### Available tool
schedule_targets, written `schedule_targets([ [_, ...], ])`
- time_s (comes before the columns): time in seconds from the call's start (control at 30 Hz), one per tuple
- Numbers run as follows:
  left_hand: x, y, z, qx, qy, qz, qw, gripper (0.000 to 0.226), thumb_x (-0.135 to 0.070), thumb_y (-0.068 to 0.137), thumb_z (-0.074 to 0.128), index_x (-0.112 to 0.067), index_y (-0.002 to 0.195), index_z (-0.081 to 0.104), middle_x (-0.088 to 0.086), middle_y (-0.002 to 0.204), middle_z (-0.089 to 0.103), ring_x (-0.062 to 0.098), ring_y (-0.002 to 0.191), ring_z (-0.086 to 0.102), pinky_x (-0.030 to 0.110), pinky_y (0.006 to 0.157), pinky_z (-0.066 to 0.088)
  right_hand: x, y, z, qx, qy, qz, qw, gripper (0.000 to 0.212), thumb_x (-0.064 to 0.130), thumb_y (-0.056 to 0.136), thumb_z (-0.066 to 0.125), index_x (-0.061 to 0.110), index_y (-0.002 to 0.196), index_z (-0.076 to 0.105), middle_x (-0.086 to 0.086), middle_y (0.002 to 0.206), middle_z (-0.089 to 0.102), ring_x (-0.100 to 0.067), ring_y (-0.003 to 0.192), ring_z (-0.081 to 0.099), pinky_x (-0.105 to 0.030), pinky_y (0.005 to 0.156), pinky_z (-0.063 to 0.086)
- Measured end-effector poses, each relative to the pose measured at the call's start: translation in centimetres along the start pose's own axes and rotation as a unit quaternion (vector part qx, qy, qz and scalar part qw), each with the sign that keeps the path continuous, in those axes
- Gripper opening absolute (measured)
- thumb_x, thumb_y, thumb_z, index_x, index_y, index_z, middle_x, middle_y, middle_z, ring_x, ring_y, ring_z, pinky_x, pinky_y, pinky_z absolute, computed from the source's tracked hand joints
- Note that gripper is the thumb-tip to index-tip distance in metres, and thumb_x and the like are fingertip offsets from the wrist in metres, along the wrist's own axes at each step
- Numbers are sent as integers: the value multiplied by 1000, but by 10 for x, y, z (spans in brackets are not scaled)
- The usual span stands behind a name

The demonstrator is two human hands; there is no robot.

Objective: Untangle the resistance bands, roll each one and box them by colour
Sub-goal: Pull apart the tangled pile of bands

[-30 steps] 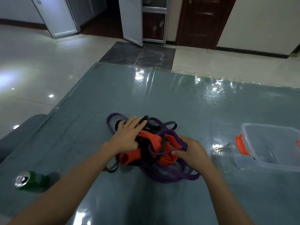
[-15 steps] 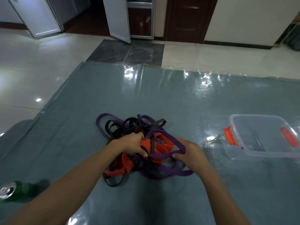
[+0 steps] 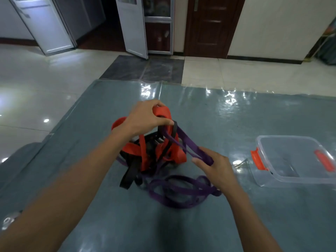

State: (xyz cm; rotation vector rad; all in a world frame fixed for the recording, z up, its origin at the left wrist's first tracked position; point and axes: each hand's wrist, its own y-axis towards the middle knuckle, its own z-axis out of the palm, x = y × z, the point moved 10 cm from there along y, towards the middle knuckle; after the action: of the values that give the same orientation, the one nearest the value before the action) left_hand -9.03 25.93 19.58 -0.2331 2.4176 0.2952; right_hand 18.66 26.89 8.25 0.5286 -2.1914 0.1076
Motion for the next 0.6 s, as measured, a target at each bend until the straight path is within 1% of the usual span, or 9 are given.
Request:
schedule_targets([
  [0.07, -13, 3, -28, -64, -47, 23, 997, 54, -67, 60, 84, -36, 101, 69, -17, 96, 68, 2, 88, 64, 16, 76, 50, 6, 2, -5, -14, 16, -1, 1000, 61, 81, 72, 60, 43, 120, 64, 22, 92, 73, 5, 85, 67, -15, 77, 52],
  [0.13, -19, 3, -45, -95, -80, 35, 992, 44, -57, 64, 87, -36, 99, 70, -17, 94, 68, 1, 87, 64, 12, 73, 48, 8, 4, -4, -6, 28, -1, 1000, 62, 78, 74, 60, 39, 122, 67, 22, 93, 73, 6, 83, 67, -16, 76, 52],
  [0.17, -21, 2, -48, -104, -81, 39, 991, 42, -56, 65, 87, -37, 99, 69, -17, 94, 68, 1, 87, 64, 12, 72, 47, 10, 6, -2, -3, 27, -2, 1000, 59, 75, 76, 61, 38, 122, 68, 22, 90, 73, 5, 80, 67, -19, 73, 53],
  [0.23, -22, -3, -53, -122, -76, 41, 989, 39, -58, 65, 86, -41, 95, 68, -19, 91, 68, 0, 86, 64, 11, 70, 47, 8, 8, 1, -2, 18, -4, 1000, 42, 62, 83, 65, 41, 118, 68, 17, 83, 73, 0, 74, 67, -28, 70, 56],
  [0.3, -14, -9, -56, -146, -95, 37, 984, 33, -56, 64, 88, -43, 87, 67, -22, 85, 69, -3, 84, 65, 8, 67, 48, 0, 10, -1, -15, 6, -2, 1000, 26, 45, 90, 69, 42, 116, 69, 12, 85, 75, -4, 75, 69, -37, 72, 58],
  [0.37, 2, -17, -57, -170, -125, 22, 977, 28, -51, 64, 90, -44, 81, 69, -24, 84, 70, -3, 81, 66, 7, 68, 49, -12, 12, -13, -48, -13, 2, 999, 26, 37, 91, 71, 34, 117, 73, 5, 94, 77, -10, 81, 70, -37, 78, 58],
  [0.43, 24, -27, -57, -198, -154, -4, 968, 24, -45, 65, 91, -42, 78, 71, -21, 81, 72, -1, 78, 68, 13, 70, 54, -22, 15, -29, -83, -34, 6, 996, 29, 36, 91, 72, 28, 119, 74, 0, 98, 76, -15, 84, 69, -34, 79, 57],
  [0.5, 41, -34, -58, -222, -175, -26, 959, 21, -43, 67, 90, -40, 77, 72, -21, 80, 73, 0, 79, 69, 16, 74, 56, -25, 19, -31, -84, -50, 5, 995, 29, 35, 92, 70, 28, 120, 73, -2, 94, 74, -19, 82, 68, -37, 78, 57],
  [0.6, 42, -34, -57, -225, -169, -20, 960, 18, -46, 69, 88, -38, 76, 73, -18, 78, 73, -1, 77, 68, 10, 71, 51, -17, 24, -15, -57, -61, 0, 997, 27, 31, 93, 70, 25, 119, 74, -2, 91, 72, -22, 81, 68, -36, 76, 55],
])
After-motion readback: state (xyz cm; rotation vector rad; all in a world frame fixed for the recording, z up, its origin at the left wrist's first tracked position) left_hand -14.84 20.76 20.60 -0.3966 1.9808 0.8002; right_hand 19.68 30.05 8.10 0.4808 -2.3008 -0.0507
